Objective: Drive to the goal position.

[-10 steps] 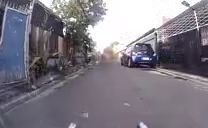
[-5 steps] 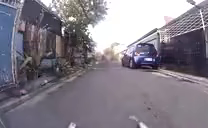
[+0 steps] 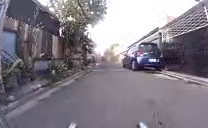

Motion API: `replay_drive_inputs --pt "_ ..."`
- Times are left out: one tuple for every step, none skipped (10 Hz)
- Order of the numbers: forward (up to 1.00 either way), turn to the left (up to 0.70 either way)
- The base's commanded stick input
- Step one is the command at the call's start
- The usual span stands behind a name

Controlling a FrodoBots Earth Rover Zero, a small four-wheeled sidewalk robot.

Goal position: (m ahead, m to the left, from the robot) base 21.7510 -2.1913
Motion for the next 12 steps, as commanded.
replay_drive_inputs --pt "0.7 0.0" --pt "0.7 0.0" --pt "0.7 0.0" --pt "0.7 0.0" --pt "0.7 0.0" --pt "0.7 0.0" --pt "0.7 0.0" --pt "0.7 0.0" --pt "0.7 0.0" --pt "0.7 0.0" --pt "0.7 0.0" --pt "0.7 0.0"
